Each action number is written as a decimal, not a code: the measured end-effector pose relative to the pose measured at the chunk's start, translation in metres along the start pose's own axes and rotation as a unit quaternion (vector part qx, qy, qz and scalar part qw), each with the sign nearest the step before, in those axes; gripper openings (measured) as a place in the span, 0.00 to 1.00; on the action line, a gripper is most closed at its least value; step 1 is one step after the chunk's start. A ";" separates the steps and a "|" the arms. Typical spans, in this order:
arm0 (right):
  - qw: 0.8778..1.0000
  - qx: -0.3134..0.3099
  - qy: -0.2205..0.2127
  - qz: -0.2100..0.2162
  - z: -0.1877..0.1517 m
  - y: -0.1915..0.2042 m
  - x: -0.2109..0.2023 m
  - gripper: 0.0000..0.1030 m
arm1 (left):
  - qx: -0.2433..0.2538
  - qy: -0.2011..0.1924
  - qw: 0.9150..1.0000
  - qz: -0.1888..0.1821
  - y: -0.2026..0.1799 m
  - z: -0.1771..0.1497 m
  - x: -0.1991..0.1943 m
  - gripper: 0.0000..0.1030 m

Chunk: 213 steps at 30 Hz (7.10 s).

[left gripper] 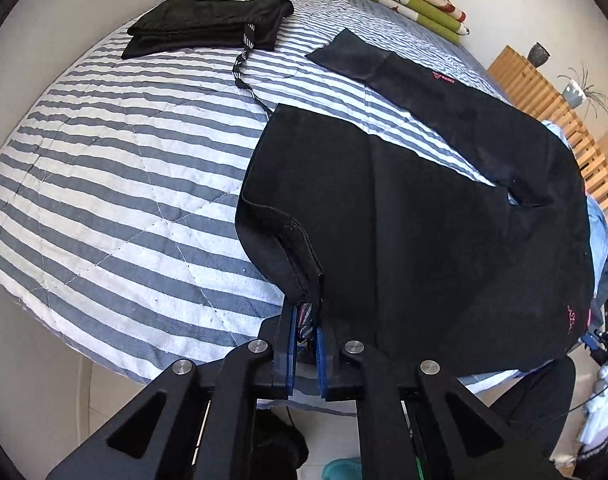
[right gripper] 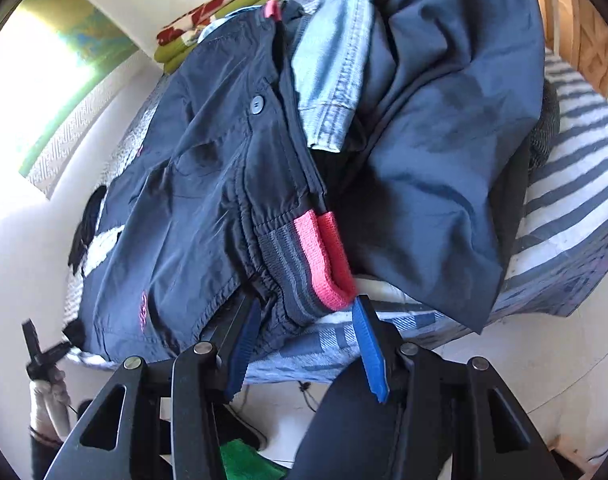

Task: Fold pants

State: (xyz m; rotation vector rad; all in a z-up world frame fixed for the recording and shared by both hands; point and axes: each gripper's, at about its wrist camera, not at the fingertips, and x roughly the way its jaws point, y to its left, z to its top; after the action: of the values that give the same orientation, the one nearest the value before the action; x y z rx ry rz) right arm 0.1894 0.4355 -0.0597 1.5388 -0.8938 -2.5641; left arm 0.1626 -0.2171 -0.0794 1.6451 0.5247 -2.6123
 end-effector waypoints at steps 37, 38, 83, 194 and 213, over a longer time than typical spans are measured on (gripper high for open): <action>0.984 0.070 -0.164 -0.032 0.275 0.067 0.040 0.00 | -0.014 -0.029 0.999 0.012 -0.106 0.357 0.124 0.08; 0.984 0.058 -0.159 -0.054 0.281 0.069 0.048 0.00 | -0.012 -0.017 1.000 0.017 -0.107 0.362 0.139 0.15; 0.803 -0.523 -0.084 -0.273 0.194 0.198 0.129 0.03 | 0.475 -0.002 0.873 0.113 -0.253 0.285 0.192 0.00; 0.818 -0.528 0.071 -0.217 0.227 0.403 0.347 0.18 | 0.055 -0.105 0.991 -0.061 -0.076 0.211 0.103 0.63; 0.808 -0.574 0.061 -0.121 0.006 0.348 0.228 0.39 | 0.107 -0.013 0.982 -0.156 -0.188 0.141 0.114 0.63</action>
State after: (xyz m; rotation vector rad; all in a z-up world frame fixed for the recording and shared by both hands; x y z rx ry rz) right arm -0.0250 0.0787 -0.0739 1.3274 0.8343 -2.2218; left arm -0.0471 -0.0605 -0.0729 1.7073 0.5611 -3.0059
